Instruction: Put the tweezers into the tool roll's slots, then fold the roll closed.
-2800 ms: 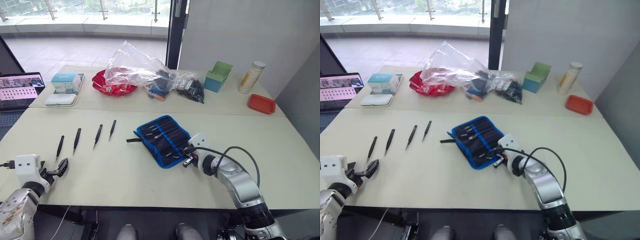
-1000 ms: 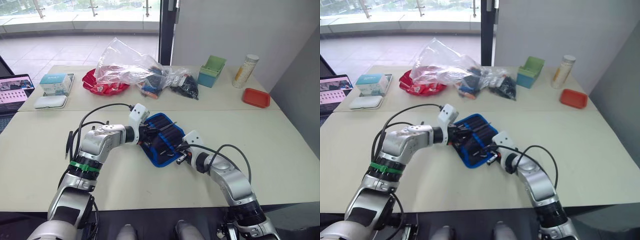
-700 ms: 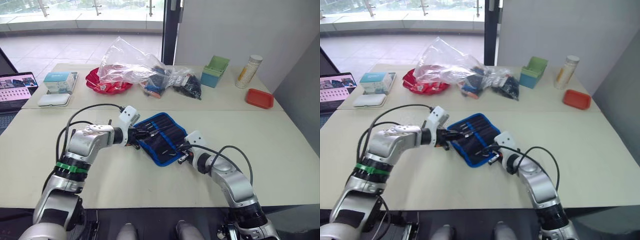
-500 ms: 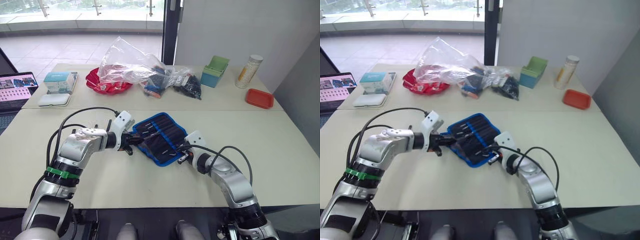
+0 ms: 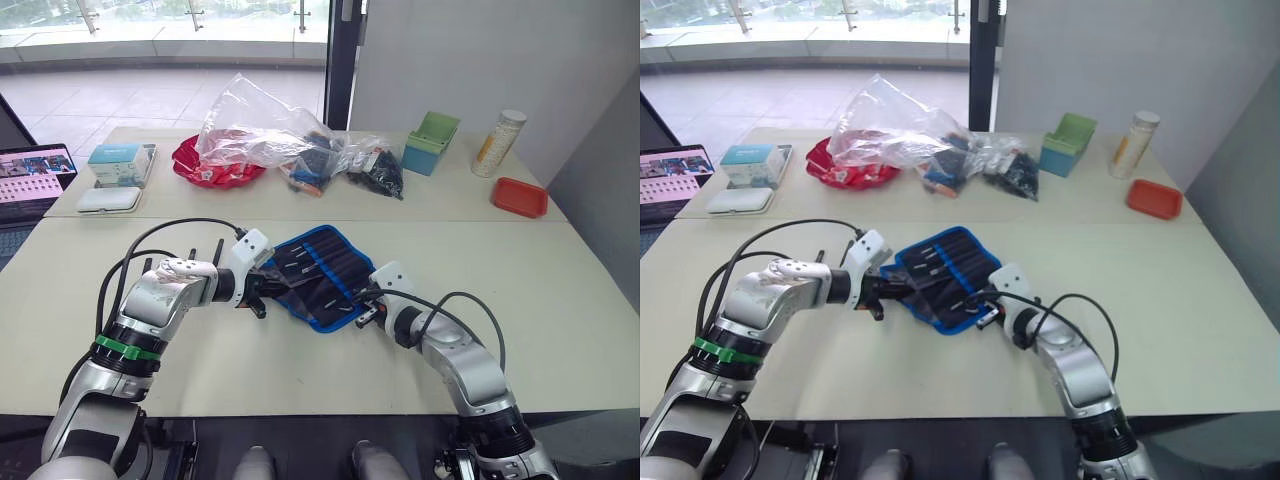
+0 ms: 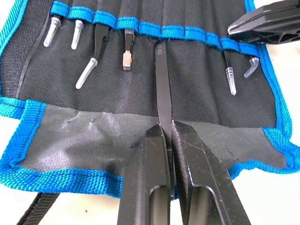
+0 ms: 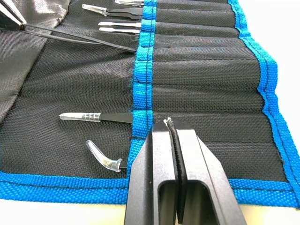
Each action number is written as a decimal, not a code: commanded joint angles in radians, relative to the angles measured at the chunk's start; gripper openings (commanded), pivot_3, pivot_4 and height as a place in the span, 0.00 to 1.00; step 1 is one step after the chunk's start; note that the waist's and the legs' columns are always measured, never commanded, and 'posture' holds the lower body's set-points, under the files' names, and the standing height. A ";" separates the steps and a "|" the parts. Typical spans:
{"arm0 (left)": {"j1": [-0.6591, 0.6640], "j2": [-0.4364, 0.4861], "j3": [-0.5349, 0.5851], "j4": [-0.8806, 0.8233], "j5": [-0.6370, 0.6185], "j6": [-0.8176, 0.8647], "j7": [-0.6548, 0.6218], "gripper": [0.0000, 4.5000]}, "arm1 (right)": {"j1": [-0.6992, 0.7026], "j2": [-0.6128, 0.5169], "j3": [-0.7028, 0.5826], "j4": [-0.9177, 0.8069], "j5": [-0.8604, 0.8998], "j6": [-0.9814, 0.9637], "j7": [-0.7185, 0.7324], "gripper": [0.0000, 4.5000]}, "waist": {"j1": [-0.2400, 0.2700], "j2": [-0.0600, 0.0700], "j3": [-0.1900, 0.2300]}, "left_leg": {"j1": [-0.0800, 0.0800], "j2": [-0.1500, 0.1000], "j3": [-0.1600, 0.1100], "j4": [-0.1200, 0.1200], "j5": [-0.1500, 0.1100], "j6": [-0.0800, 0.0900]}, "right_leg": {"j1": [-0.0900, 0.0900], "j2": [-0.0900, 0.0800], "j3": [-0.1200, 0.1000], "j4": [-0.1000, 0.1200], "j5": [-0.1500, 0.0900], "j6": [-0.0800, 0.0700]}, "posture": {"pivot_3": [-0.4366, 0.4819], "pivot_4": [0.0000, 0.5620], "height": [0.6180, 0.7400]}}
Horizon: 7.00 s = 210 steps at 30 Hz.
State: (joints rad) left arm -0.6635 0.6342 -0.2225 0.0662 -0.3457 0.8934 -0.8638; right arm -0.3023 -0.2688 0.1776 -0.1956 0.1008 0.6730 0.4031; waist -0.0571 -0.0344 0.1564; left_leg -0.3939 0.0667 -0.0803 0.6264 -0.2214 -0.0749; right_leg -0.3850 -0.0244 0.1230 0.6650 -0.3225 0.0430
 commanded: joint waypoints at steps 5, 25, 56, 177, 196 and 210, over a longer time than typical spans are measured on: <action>-0.074 -0.057 -0.009 0.025 0.041 -0.013 0.007 0.01 | 0.031 -0.005 0.006 0.031 -0.013 0.049 -0.017 0.00 | 0.006 0.000 0.000 | 0.000 0.000 0.000 0.000 0.000 0.000 | 0.000 0.000 0.000 0.000 0.000 0.000 | 0.48 0.27 1.00; -0.256 -0.282 -0.102 0.438 0.210 -0.265 0.000 0.01 | 0.052 0.018 0.044 0.004 -0.017 0.161 -0.061 0.00 | 0.015 0.000 0.000 | 0.000 -0.001 0.000 0.002 0.000 0.000 | 0.001 0.000 0.000 0.001 0.000 0.000 | 0.48 0.27 1.00; 0.061 -0.111 0.328 -0.097 0.005 -0.182 -0.023 0.99 | 0.032 0.005 0.047 0.026 -0.018 0.158 -0.055 0.00 | 0.004 0.002 -0.001 | 0.005 -0.001 -0.001 0.001 0.000 0.000 | 0.001 0.000 0.001 0.010 0.001 0.001 | 0.48 0.27 1.00; 0.142 -0.066 0.077 -0.121 -0.001 -0.080 0.028 0.00 | -0.024 0.007 0.024 0.070 -0.025 0.106 -0.029 0.00 | -0.010 0.002 0.000 | 0.006 0.000 -0.001 -0.002 0.000 -0.001 | 0.007 0.000 0.000 -0.004 -0.001 0.001 | 0.48 0.27 1.00; 0.121 0.018 0.057 -0.161 0.006 0.005 0.011 0.00 | -0.012 0.014 0.023 0.066 -0.025 0.105 -0.037 0.00 | -0.010 0.002 0.000 | 0.003 0.000 0.000 -0.002 0.000 -0.001 | 0.004 0.000 0.001 -0.002 -0.001 0.001 | 0.48 0.27 1.00; 0.023 0.023 -0.024 -0.121 0.026 0.044 -0.026 0.00 | -0.006 0.023 0.019 0.059 -0.024 0.109 -0.046 0.00 | -0.010 0.002 0.000 | 0.002 0.000 0.000 -0.002 0.000 -0.001 | 0.002 0.000 0.001 -0.001 -0.001 0.001 | 0.48 0.27 1.00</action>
State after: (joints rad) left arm -0.6217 0.6435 -0.2388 -0.0436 -0.3211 0.9352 -0.8741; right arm -0.3385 -0.2433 0.1893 -0.1870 0.0915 0.7301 0.3783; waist -0.0666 -0.0324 0.1563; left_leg -0.3920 0.0665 -0.0806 0.6245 -0.2214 -0.0760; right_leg -0.3833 -0.0243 0.1239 0.6637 -0.3238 0.0440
